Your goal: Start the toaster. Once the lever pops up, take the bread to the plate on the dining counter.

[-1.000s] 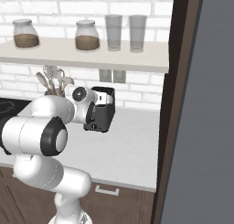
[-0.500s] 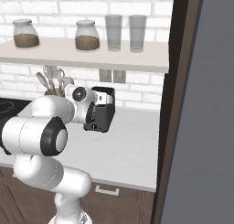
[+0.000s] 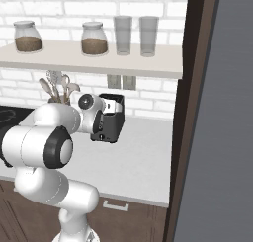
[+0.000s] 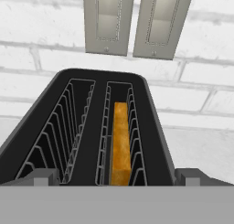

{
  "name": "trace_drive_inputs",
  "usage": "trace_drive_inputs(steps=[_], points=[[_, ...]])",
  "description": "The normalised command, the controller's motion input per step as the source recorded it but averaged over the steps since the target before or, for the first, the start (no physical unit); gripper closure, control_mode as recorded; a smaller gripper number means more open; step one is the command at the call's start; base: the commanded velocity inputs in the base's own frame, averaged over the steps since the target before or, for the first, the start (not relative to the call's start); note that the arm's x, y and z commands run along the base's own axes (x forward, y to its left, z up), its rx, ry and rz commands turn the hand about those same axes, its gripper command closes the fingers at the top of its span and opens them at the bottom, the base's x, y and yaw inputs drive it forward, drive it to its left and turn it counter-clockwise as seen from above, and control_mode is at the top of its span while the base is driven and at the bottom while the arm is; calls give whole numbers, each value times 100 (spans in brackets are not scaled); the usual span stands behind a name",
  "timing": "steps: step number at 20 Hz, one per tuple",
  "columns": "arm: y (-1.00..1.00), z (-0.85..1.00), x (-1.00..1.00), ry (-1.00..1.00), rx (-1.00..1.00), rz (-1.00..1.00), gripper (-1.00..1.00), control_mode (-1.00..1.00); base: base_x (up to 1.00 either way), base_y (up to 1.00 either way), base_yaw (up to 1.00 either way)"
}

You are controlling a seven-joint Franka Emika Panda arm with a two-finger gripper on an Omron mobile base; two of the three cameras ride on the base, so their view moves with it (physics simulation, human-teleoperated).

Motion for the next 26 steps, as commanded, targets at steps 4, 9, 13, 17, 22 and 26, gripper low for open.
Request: trace_drive_inputs(steps=[4, 9, 13, 17, 22, 26], points=[[0, 0, 0, 0, 0, 0, -100, -100, 0, 0, 0], [0, 0, 0, 0, 0, 0, -100, -100, 0, 0, 0], [0, 0, 0, 0, 0, 0, -100, -100, 0, 0, 0], [0, 0, 0, 0, 0, 0, -100, -100, 0, 0, 0], [0, 0, 0, 0, 0, 0, -100, -100, 0, 0, 0], [0, 0, 0, 0, 0, 0, -100, -100, 0, 0, 0]])
